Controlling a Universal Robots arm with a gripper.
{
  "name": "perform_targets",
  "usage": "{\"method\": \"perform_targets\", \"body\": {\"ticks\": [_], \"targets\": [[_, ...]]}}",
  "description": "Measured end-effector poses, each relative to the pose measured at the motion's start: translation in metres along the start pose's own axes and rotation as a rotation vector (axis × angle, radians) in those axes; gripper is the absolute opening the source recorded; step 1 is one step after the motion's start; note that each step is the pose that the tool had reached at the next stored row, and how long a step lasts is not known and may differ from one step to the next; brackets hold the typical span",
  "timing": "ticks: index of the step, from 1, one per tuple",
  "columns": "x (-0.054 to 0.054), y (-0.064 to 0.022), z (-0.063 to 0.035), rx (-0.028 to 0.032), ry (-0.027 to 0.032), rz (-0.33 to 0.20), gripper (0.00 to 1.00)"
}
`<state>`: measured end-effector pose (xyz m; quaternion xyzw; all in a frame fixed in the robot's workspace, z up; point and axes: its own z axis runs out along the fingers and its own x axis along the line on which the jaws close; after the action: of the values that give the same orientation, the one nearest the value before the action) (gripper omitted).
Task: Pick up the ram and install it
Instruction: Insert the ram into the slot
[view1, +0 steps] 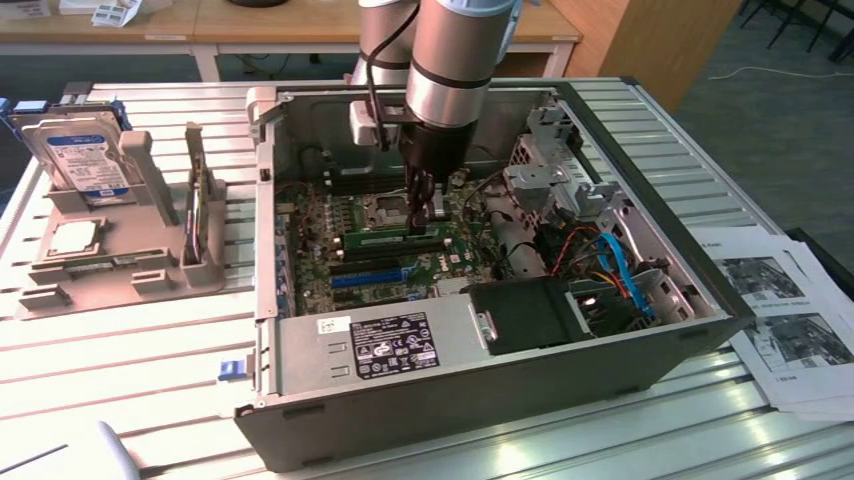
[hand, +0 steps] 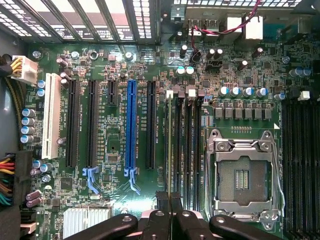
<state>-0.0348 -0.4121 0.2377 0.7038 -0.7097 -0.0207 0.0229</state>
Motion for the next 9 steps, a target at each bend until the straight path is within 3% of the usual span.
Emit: {"method": "perform_targets", "body": {"ticks": [3, 9], "targets": [[0.0, 0.0003, 0.0001, 0.0015, -0.0001, 0.0, 0.12], [0.0, 0.002, 0.0002, 0.0138, -0.0003, 0.0, 0.12]]}}
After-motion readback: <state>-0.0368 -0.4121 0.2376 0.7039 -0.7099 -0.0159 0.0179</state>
